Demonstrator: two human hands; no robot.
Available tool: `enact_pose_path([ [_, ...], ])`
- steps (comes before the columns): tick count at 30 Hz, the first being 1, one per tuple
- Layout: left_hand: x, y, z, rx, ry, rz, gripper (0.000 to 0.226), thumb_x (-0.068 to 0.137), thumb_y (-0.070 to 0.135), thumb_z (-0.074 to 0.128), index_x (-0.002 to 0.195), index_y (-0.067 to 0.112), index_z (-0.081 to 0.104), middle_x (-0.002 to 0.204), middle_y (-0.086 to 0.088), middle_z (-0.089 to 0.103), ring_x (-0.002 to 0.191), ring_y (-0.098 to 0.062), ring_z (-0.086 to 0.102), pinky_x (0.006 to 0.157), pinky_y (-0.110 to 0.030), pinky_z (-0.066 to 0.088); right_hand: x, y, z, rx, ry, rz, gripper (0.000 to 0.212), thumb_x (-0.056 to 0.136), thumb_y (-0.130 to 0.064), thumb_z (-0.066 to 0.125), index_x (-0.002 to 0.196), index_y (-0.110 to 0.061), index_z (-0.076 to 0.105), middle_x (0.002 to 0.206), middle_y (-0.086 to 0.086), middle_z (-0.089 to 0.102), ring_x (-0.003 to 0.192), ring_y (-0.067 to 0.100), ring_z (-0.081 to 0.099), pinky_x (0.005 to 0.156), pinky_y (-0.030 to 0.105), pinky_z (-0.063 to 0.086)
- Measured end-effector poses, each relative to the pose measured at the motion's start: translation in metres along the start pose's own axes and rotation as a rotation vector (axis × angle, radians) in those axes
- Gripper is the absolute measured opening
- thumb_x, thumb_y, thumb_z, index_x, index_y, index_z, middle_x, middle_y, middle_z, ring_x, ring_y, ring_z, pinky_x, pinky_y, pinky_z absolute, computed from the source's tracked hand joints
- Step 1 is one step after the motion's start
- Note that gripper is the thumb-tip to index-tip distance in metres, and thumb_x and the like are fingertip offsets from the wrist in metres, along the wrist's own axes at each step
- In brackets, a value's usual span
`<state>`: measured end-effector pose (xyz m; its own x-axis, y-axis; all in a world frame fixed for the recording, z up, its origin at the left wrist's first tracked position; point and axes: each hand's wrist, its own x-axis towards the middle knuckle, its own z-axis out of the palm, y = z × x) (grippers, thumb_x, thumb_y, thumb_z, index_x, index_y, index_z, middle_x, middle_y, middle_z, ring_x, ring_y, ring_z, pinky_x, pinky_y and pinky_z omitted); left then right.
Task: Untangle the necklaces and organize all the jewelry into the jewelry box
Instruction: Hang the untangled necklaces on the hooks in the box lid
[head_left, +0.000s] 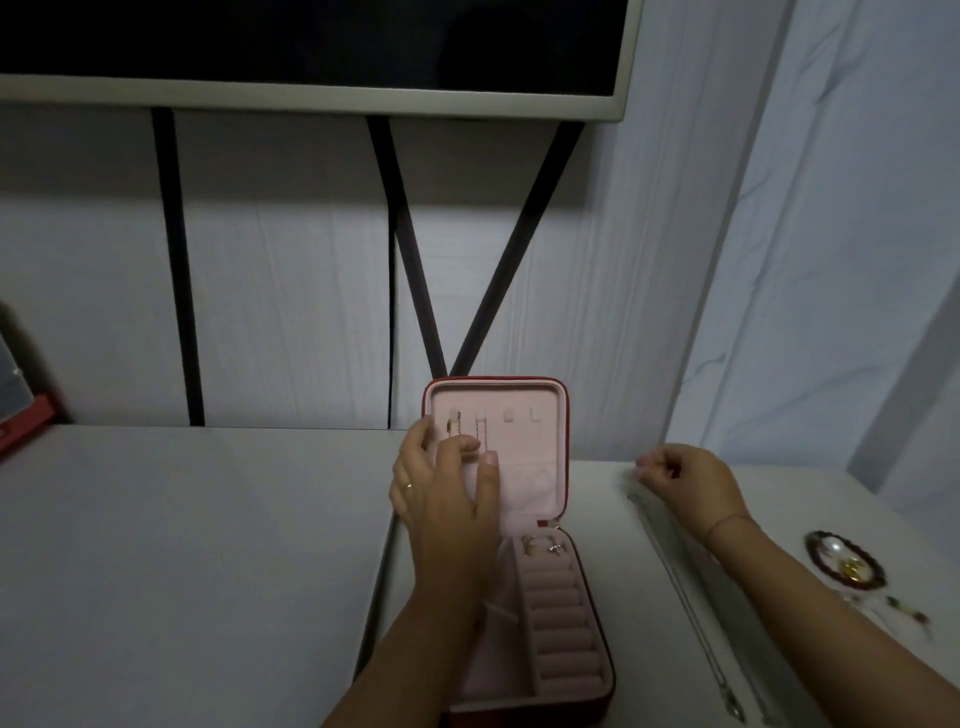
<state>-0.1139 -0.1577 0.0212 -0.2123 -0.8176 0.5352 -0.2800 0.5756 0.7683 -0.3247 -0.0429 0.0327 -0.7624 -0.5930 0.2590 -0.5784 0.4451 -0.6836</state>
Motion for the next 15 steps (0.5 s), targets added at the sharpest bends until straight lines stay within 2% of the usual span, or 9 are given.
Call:
enact_pose_path([
  [2,-0.003,0.002,0.003,0.033,0.007,0.076,0.028,0.087,0.048,0.038,0.093,0.027,0.055,0.125,0.0,0.047,0.119,-0.016,0.039,0.101,-0.037,0.029,0.011,0.019,0.001,-0.181,-0.066,0.078,0.026,0.08,-0.022,0.071,0.058,-0.026,0.058,0.068,-0.007,0.06,0.08,0.022,0.06,0.078,0.032,0.043],
  [4,-0.005,-0.001,0.005,0.036,-0.082,0.131,0.029,0.087,0.05,0.033,0.089,0.027,0.051,0.106,0.006,0.051,0.106,-0.012,0.045,0.096,-0.036,0.039,0.015,0.026,0.005,-0.284,-0.114,0.15,0.019,0.08,-0.031,0.072,0.063,-0.028,0.063,0.077,-0.007,0.063,0.086,0.019,0.057,0.085,0.032,0.039],
  [6,-0.007,-0.006,0.008,0.018,-0.186,0.119,0.027,0.087,0.051,0.032,0.085,0.028,0.048,0.094,0.009,0.051,0.097,-0.011,0.048,0.088,-0.035,0.047,0.016,0.027,0.01,-0.331,-0.156,0.176,0.022,0.078,-0.039,0.074,0.064,-0.027,0.063,0.079,-0.009,0.064,0.086,0.015,0.054,0.086,0.031,0.035],
  [11,-0.009,-0.013,0.011,0.01,-0.278,0.1,0.016,0.097,0.032,0.047,0.084,0.025,0.052,0.087,0.01,0.054,0.088,-0.011,0.05,0.076,-0.03,0.047,0.021,0.028,0.018,-0.399,-0.189,0.244,0.028,0.084,-0.035,0.066,0.06,-0.022,0.059,0.075,-0.005,0.062,0.091,0.021,0.059,0.081,0.031,0.029],
  [13,-0.009,-0.011,0.01,0.019,-0.3,0.114,0.016,0.097,0.028,0.048,0.083,0.022,0.055,0.086,0.008,0.055,0.086,-0.011,0.049,0.073,-0.029,0.045,0.023,0.025,0.021,-0.472,-0.209,0.25,0.022,0.089,-0.032,0.059,0.069,-0.022,0.062,0.084,-0.002,0.064,0.098,0.023,0.06,0.084,0.032,0.028],
  [15,-0.008,-0.008,0.01,0.026,-0.317,0.111,0.017,0.097,0.028,0.048,0.084,0.02,0.057,0.086,0.007,0.055,0.085,-0.012,0.049,0.073,-0.029,0.044,0.024,0.023,0.025,-0.572,-0.229,0.235,0.019,0.093,-0.032,0.05,0.092,-0.021,0.066,0.101,0.002,0.065,0.107,0.025,0.057,0.09,0.034,0.029],
])
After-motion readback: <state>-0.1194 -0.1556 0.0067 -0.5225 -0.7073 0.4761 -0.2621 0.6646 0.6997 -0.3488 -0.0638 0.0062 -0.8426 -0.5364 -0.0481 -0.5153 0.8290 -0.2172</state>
